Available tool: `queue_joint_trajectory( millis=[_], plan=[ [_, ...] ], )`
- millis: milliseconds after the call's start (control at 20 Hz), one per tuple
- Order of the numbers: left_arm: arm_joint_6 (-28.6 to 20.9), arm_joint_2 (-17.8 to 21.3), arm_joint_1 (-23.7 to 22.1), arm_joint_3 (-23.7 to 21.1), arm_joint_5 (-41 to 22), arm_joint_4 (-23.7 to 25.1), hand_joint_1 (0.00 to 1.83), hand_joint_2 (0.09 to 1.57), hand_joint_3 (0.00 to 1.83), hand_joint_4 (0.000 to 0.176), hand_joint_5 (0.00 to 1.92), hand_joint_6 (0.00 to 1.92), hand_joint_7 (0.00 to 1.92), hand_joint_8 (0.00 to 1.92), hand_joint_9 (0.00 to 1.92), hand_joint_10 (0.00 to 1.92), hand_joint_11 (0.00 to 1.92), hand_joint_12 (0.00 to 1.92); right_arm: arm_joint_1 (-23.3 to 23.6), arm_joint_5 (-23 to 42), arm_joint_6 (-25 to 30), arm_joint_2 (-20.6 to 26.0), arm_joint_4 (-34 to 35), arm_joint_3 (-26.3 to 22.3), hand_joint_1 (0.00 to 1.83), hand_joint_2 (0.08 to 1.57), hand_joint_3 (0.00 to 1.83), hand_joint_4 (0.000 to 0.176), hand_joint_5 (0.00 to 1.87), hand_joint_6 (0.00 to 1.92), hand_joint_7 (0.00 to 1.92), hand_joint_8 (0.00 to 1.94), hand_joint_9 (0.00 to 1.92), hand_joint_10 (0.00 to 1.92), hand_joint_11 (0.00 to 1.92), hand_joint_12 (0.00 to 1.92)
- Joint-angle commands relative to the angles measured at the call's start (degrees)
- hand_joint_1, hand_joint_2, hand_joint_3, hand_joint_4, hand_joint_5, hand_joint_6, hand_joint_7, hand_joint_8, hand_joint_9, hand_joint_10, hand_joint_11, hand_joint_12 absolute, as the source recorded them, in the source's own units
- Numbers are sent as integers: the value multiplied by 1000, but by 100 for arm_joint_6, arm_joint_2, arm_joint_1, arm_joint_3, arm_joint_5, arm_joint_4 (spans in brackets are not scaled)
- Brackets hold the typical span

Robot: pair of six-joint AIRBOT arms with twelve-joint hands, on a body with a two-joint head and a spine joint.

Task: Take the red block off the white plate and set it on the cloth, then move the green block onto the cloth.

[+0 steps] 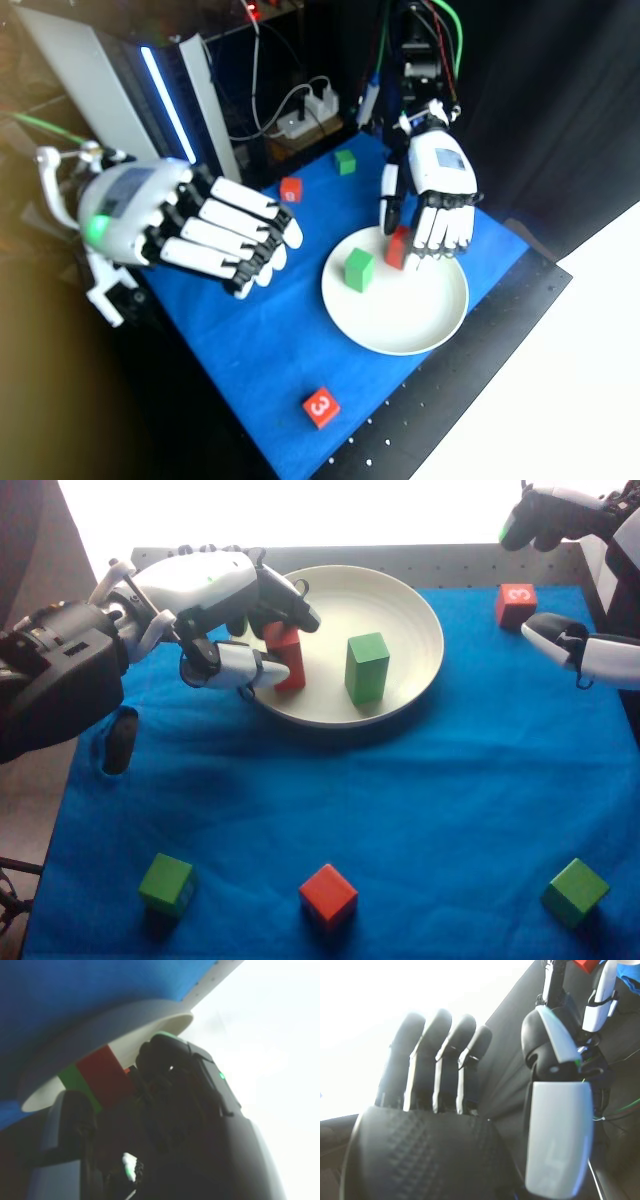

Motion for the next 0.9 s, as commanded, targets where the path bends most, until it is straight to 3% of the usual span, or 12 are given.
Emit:
queue_joint_trajectory(
  millis=[0, 50, 100, 300, 400, 450, 500, 750, 850],
  plan=[
    [-20, -29, -79, 30, -621, -4, 1291, 1240, 0, 0, 599, 1311, 740, 1306, 817, 1392, 647, 1650, 47, -676, -5, 0, -110, 27, 1185, 881, 344, 0, 492, 1030, 551, 1204, 445, 1452, 295, 1858],
    [-20, -35, -78, 37, -623, -13, 1327, 1236, 0, 0, 571, 1355, 748, 1333, 842, 1454, 615, 1644, 47, -676, -4, 0, -110, 26, 1182, 883, 342, 0, 494, 1025, 554, 1199, 445, 1448, 277, 1871],
    [-20, -38, -78, 44, -642, -29, 1330, 1258, 4, 0, 545, 1381, 754, 1398, 710, 1587, 480, 1740, 47, -676, -4, 0, -110, 25, 1191, 882, 328, 0, 514, 999, 573, 1182, 448, 1454, 264, 1891],
    [-35, -28, -78, 49, -753, -85, 1334, 1248, 0, 0, 640, 1331, 749, 1390, 697, 1594, 421, 1815, 47, -676, -4, 0, -109, 25, 1178, 895, 324, 0, 519, 992, 593, 1189, 460, 1471, 271, 1904],
    [-95, 24, -77, 7, -878, -86, 1343, 1226, 0, 0, 669, 1293, 766, 1329, 767, 1532, 606, 1703, 47, -676, -4, 0, -109, 24, 1202, 900, 303, 0, 520, 982, 583, 1212, 455, 1491, 261, 1893],
    [-138, 83, -73, -52, -1003, -86, 1340, 1233, 1, 0, 655, 1283, 737, 1390, 771, 1532, 651, 1696, 47, -676, -4, 0, -109, 23, 1179, 905, 291, 0, 524, 980, 590, 1201, 454, 1476, 238, 1898],
    [-202, 205, -41, -185, -1204, -81, 1346, 1219, 0, 0, 674, 1250, 754, 1351, 816, 1482, 711, 1646, 47, -676, -4, 0, -109, 20, 1189, 903, 284, 0, 521, 980, 578, 1193, 447, 1467, 236, 1895],
    [-217, 865, 133, -944, -2007, 146, 1335, 1236, 2, 0, 640, 1290, 771, 1378, 741, 1541, 648, 1629, 47, -676, -4, 0, -100, 13, 1212, 926, 222, 0, 519, 990, 548, 1210, 419, 1479, 235, 1884],
    [-218, 1077, 235, -1204, -2302, 239, 1338, 1205, 0, 0, 728, 1186, 846, 1272, 767, 1504, 603, 1658, 46, -676, -4, 0, -89, 4, 1216, 924, 229, 0, 490, 1051, 519, 1270, 412, 1496, 248, 1889]
  ],
)
